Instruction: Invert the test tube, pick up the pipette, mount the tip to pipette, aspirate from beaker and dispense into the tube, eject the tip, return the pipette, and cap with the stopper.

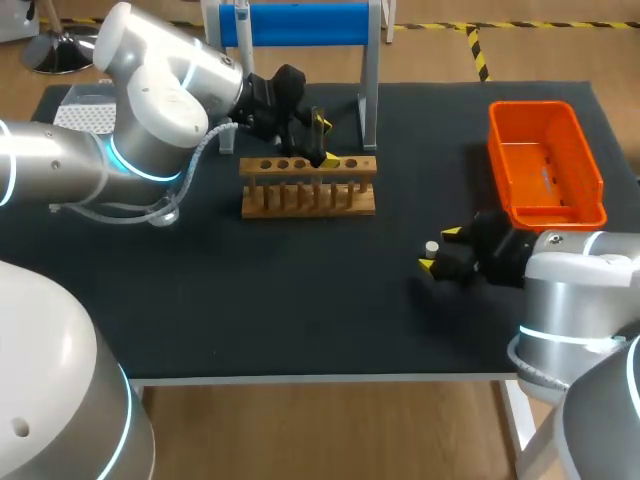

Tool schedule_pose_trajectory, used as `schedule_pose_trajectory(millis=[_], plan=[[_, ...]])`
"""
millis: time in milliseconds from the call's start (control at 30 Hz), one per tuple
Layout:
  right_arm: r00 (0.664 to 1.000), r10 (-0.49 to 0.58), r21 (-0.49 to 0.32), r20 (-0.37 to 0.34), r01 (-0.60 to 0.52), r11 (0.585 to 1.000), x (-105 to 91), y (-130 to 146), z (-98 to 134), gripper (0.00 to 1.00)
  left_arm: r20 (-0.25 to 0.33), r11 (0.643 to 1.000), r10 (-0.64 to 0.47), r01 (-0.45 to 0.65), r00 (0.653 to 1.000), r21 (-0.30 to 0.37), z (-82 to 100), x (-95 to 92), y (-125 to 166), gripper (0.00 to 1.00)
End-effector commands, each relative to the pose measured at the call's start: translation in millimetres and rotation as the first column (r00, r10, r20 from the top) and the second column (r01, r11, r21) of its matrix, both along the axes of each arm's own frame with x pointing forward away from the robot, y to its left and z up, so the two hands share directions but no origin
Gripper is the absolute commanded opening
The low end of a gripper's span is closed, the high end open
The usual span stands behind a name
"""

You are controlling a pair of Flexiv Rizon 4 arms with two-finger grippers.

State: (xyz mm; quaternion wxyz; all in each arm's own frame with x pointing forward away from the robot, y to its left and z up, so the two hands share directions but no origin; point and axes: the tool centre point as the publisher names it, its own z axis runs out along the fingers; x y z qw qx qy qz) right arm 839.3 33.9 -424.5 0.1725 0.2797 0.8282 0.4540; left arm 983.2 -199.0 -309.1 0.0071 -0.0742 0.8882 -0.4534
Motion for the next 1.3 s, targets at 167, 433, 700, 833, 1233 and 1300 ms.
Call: schedule_pose_trajectory(millis=[167, 433, 700, 833, 1233, 1300], plan=[[1.000, -0.007, 0.000, 0.001, 0.007, 1.000, 3.8, 3.9, -1.7, 0.61, -0.003, 1.000, -0.001, 0.001, 1.000, 0.003, 0.5, 0.5, -0.1, 1.00], [1.000, -0.007, -0.001, 0.003, 0.007, 1.000, 4.8, 5.4, -2.1, 0.51, -0.003, 1.000, -0.001, 0.001, 1.000, 0.003, 0.5, 0.5, -0.1, 1.00], [1.000, -0.012, -0.005, 0.003, 0.012, 1.000, 7.0, 6.0, -3.7, 0.48, -0.003, 1.000, -0.001, 0.001, 1.000, 0.003, 0.5, 0.5, -0.1, 1.00], [1.000, -0.014, -0.006, 0.001, 0.014, 1.000, 7.8, 5.7, -5.1, 0.47, -0.003, 1.000, -0.001, 0.001, 1.000, 0.003, 0.5, 0.5, -0.1, 1.00], [1.000, -0.020, -0.003, -0.009, 0.020, 1.000, 8.4, 5.2, -8.1, 0.47, -0.003, 1.000, -0.001, 0.001, 1.000, 0.003, 0.5, 0.5, -0.1, 1.00], [1.000, -0.021, -0.001, -0.010, 0.021, 1.000, 8.6, 5.4, -8.2, 0.47, -0.003, 1.000, -0.001, 0.001, 1.000, 0.003, 0.5, 0.5, -0.1, 1.00]])
